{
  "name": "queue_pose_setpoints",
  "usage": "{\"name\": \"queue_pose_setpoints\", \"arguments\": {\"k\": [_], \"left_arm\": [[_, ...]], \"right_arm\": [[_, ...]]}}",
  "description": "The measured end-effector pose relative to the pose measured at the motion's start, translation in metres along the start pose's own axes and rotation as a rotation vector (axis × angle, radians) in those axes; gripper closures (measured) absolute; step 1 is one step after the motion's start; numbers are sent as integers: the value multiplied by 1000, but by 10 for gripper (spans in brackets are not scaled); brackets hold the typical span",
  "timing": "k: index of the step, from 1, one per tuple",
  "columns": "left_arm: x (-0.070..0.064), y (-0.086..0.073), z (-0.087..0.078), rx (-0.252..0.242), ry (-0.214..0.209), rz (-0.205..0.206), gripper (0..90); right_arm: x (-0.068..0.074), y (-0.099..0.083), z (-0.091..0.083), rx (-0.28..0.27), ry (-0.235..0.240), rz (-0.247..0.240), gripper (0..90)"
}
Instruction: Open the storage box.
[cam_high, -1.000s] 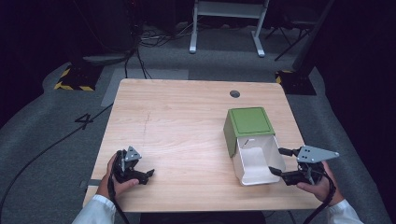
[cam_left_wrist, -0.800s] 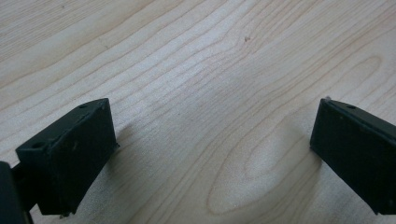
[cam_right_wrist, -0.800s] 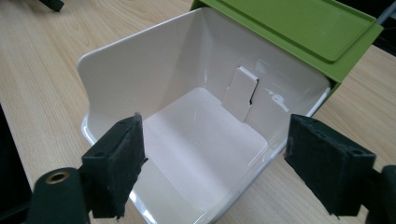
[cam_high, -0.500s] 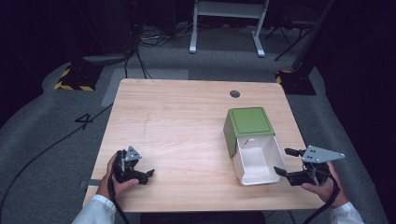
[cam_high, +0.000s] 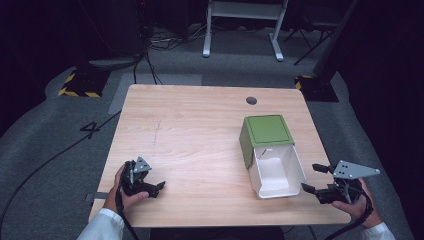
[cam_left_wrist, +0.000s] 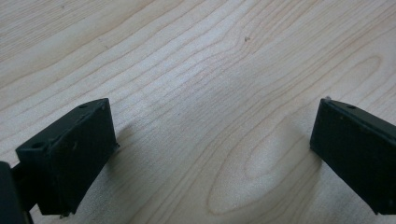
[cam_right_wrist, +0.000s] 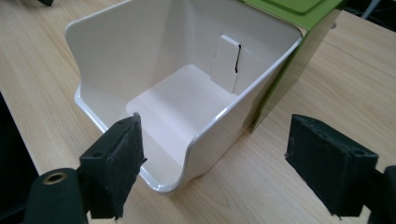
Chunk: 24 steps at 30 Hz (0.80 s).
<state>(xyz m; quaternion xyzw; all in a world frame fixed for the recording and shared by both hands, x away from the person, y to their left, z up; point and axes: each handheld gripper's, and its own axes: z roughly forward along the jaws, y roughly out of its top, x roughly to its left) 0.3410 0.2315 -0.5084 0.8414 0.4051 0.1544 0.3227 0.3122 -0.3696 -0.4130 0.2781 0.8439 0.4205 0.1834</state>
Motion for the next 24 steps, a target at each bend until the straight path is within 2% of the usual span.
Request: {"name": "queue_pose_setpoints", "arguments": {"k": [5, 8, 17, 20, 24], "left_arm": [[0, 0, 0, 0, 0, 0, 4], [0, 0, 0, 0, 0, 0, 4], [0, 0, 0, 0, 0, 0, 4], [0, 0, 0, -1, 1, 1, 4], [0, 0, 0, 0, -1, -1, 4]], "right_arm": [[-3, -10, -2, 10, -3, 23, 192], [-5, -18, 0, 36, -15, 38, 192], [-7, -41, 17, 132, -83, 22, 185], [-8, -50, 26, 179, -100, 13, 185], [-10, -62, 32, 178, -91, 49, 186]]}}
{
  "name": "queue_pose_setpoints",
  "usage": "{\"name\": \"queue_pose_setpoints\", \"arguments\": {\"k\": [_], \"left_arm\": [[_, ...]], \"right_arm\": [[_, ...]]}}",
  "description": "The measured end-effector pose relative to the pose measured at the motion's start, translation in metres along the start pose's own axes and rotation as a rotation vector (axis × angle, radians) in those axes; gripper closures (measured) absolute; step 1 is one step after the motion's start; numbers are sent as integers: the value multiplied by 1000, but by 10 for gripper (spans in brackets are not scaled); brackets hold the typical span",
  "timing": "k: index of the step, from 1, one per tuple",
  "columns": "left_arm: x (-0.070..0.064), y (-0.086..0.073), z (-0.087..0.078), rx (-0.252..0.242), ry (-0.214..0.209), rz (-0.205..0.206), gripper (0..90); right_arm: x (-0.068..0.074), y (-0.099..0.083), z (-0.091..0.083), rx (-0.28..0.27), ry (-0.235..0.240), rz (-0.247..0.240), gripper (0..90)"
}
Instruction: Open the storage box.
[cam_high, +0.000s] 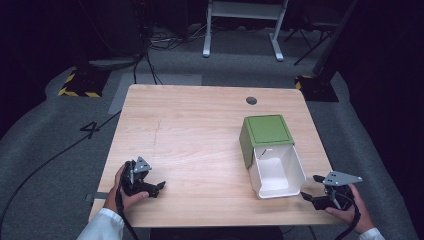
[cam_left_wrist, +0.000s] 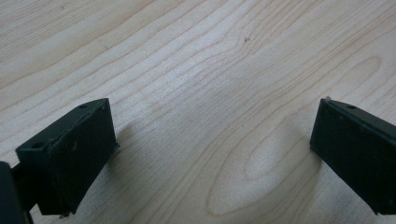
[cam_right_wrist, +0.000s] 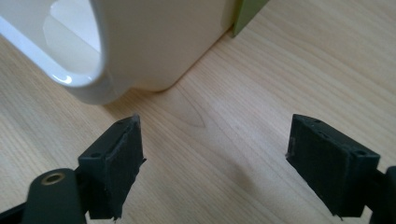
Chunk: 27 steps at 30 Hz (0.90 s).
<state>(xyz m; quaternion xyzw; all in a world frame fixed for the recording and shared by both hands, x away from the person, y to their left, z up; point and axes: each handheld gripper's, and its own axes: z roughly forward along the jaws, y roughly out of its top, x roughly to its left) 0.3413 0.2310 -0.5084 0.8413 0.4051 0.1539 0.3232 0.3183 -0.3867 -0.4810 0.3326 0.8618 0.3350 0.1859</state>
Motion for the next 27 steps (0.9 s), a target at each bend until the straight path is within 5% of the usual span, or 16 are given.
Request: {"name": "queue_pose_setpoints", "arguments": {"k": [15, 27], "left_arm": [[0, 0, 0, -2, 3, 1, 5], [0, 0, 0, 0, -2, -1, 4]], "right_arm": [[-15, -30, 10, -56, -19, 143, 188], [-15, -29, 11, -54, -33, 152, 178]]}}
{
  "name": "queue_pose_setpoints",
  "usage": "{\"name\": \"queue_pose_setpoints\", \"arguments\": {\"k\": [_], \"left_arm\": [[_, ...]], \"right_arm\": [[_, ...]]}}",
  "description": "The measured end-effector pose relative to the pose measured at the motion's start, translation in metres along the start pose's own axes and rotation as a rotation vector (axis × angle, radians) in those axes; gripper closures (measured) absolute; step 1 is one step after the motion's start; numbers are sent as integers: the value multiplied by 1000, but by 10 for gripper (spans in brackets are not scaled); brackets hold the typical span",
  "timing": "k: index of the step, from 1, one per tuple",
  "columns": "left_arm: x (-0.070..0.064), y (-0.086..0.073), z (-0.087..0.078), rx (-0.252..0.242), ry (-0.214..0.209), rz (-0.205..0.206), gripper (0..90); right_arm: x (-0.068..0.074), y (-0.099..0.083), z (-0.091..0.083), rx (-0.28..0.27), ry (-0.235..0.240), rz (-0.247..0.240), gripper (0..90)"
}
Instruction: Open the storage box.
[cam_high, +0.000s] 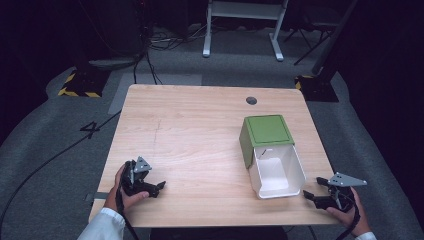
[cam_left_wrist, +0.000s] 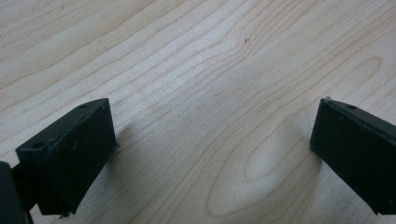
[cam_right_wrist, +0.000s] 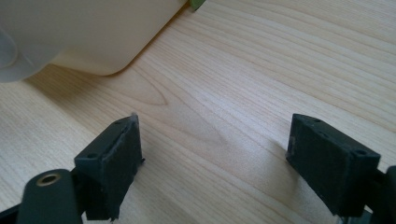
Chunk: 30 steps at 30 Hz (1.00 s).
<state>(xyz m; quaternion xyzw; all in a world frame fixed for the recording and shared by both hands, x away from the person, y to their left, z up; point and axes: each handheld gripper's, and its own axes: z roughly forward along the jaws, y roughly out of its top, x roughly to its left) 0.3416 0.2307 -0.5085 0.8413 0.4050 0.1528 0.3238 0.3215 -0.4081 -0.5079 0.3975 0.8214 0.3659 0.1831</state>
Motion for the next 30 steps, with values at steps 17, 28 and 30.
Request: {"name": "queue_pose_setpoints", "arguments": {"k": [17, 28, 30], "left_arm": [[0, 1, 1, 1, -6, 6, 4], [1, 2, 1, 2, -8, 9, 1], [1, 2, 1, 3, -8, 10, 2]], "right_arm": [[0, 0, 0, -1, -19, 14, 178], [0, 0, 0, -1, -23, 18, 178], [0, 0, 0, -1, -23, 18, 178]]}}
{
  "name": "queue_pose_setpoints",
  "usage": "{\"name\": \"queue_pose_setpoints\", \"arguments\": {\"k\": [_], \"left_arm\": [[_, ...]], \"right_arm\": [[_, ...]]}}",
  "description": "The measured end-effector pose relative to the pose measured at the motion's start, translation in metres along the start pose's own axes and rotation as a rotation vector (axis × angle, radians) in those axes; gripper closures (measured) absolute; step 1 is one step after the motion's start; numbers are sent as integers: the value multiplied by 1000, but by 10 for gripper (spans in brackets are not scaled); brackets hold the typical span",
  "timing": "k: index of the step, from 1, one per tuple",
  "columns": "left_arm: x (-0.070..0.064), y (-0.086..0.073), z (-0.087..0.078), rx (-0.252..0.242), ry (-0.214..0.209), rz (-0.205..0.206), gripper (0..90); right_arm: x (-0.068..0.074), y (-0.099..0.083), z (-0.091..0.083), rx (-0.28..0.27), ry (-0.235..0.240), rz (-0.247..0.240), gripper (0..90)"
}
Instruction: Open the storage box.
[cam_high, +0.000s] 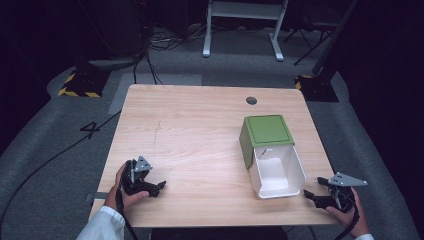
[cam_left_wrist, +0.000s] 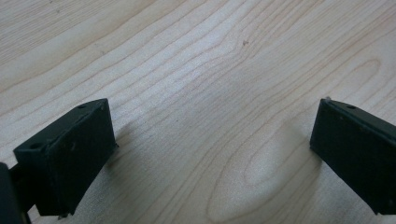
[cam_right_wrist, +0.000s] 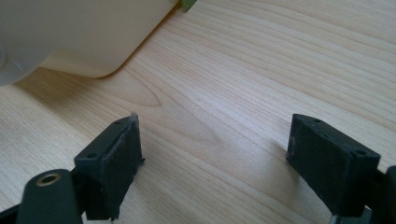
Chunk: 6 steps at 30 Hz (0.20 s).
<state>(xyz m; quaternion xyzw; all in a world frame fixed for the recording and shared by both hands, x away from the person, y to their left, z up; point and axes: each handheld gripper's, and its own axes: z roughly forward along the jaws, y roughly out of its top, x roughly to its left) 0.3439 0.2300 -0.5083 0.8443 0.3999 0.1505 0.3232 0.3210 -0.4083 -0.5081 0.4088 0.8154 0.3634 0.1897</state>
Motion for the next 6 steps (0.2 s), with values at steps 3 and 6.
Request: {"name": "queue_pose_setpoints", "arguments": {"k": [3, 6], "left_arm": [[0, 0, 0, -1, 0, -1, 2], [0, 0, 0, 0, 0, -1, 2]], "right_arm": [[0, 0, 0, 1, -1, 1, 178], [0, 0, 0, 1, -1, 2, 178]]}}
